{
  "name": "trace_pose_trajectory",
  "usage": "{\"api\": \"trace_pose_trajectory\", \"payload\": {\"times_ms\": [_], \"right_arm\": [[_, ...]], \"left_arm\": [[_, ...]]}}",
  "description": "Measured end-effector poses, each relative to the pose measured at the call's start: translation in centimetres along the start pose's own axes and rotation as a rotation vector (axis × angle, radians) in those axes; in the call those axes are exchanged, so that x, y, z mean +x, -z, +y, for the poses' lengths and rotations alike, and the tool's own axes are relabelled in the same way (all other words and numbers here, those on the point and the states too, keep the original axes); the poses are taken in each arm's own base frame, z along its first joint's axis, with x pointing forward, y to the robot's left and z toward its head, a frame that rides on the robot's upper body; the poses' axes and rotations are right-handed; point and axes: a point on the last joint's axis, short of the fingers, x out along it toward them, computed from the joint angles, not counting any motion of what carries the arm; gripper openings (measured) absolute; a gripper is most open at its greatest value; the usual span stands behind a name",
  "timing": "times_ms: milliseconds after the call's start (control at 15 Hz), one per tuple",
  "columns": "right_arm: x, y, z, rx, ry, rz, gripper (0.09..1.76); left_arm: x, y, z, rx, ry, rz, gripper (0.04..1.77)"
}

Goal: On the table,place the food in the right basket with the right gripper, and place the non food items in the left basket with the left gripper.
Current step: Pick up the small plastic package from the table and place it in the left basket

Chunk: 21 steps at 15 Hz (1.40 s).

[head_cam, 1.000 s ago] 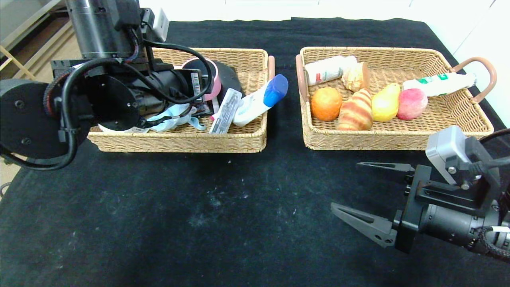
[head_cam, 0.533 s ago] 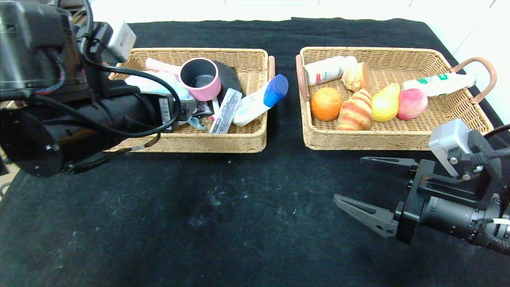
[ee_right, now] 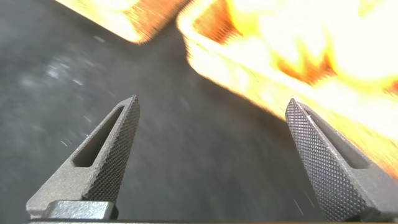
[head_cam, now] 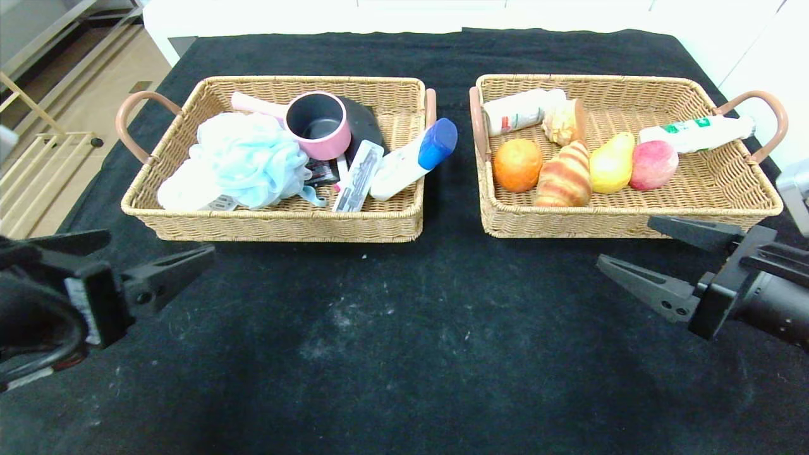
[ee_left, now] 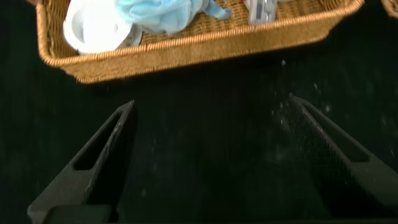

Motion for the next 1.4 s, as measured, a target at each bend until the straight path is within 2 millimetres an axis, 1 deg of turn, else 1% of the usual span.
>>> {"api": "trace_pose_trajectory", "payload": {"times_ms": [67, 200, 400, 600, 667, 733, 867, 1000, 1133, 1267, 1400], "right_arm": [[-1.2, 0.5, -0.4, 0.016, 0.037, 0.032, 1.71], [-3.8, 1.1, -0.4, 0.041, 0.086, 0.085, 1.71], [-8.5, 1.3, 0.8, 0.077, 0.151, 0.153, 1.71], [-14.0, 1.1, 3.3, 0.131, 0.193, 0.263, 1.71], [-15.8, 0.5, 4.2, 0.135, 0.204, 0.272, 1.71], [-17.6, -0.3, 5.2, 0.12, 0.217, 0.249, 1.71], [-20.2, -0.9, 6.8, 0.086, 0.24, 0.192, 1.71], [-22.2, -0.3, 8.3, 0.069, 0.266, 0.162, 1.71], [-23.6, 0.7, 9.5, 0.06, 0.284, 0.143, 1.71], [-24.3, 2.2, 10.2, 0.054, 0.3, 0.132, 1.71], [-24.6, 3.9, 10.5, 0.05, 0.328, 0.129, 1.71]], "left_arm": [[-1.2, 0.4, 0.5, -0.003, 0.004, 0.0, 1.7], [-3.2, 1.2, 1.5, -0.011, -0.024, -0.008, 1.7], [-6.3, 2.5, 2.8, -0.016, -0.058, 0.0, 1.7], [-9.7, 3.4, 3.7, 0.0, -0.064, -0.023, 1.7], [-10.9, 3.5, 3.9, 0.013, -0.057, -0.041, 1.7], [-12.2, 3.5, 3.9, 0.025, -0.045, -0.064, 1.7], [-14.4, 3.8, 3.6, 0.026, -0.031, -0.107, 1.71], [-16.1, 4.5, 2.8, 0.024, -0.004, -0.142, 1.71], [-17.4, 5.4, 1.9, 0.027, 0.018, -0.167, 1.71], [-18.2, 6.6, 1.4, 0.019, 0.023, -0.157, 1.71], [-18.6, 7.3, 1.2, 0.019, 0.021, -0.149, 1.71]]}}
